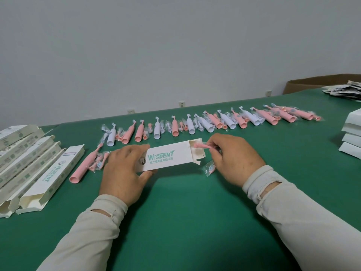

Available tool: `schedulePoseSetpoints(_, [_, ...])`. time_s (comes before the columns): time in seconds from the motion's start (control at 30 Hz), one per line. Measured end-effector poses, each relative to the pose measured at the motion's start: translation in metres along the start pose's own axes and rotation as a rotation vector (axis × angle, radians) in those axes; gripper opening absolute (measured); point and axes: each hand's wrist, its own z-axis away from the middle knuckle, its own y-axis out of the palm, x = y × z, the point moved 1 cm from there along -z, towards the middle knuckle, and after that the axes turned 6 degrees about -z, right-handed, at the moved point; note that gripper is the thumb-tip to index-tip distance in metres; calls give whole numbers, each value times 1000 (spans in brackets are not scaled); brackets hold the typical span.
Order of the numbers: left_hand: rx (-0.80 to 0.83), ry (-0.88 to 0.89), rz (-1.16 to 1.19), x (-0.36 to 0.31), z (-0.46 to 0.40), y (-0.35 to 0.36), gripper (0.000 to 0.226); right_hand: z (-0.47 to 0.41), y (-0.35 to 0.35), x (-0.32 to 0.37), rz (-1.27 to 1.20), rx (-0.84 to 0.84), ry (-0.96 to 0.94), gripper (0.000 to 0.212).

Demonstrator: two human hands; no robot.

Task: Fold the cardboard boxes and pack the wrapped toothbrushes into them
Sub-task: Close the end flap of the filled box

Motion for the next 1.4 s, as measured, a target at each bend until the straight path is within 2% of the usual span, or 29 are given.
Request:
schedulePoseSetpoints(0.33, [5, -14, 43, 0, 1, 0, 62, -4, -1, -7, 68, 19, 138, 15])
schedulePoseSetpoints(0.53, [16, -20, 28, 1, 2, -1, 64, 0, -2, 5, -18, -7, -56, 17])
schedulePoseSetpoints(0.7, [27, 6, 10, -2, 1, -1, 64, -1, -3, 5, 1, -82, -8, 19])
schedulePoseSetpoints(0.83, [37, 17, 14, -5, 1, 0, 64, 1, -3, 10, 115, -134, -98, 19])
schedulePoseSetpoints(0.9, [31, 0, 20, -5, 2, -1, 65, 3, 3, 13, 9, -168, -117, 15])
schedulePoseSetpoints(1.0, [26, -11, 17, -5, 3, -2, 66, 6, 15, 17, -417, -213, 38, 6])
schedulePoseSetpoints(1.07, [25, -12, 17, -5, 2, -2, 66, 6, 23, 18, -571, -264, 113, 13])
schedulePoseSetpoints(1.23, [48, 6, 12, -6, 1, -2, 66, 3, 26, 13, -657, -272, 200, 15])
schedulePoseSetpoints(1.4, [50, 3, 24, -7, 1, -1, 67, 4, 27, 11, -674, -317, 202, 19])
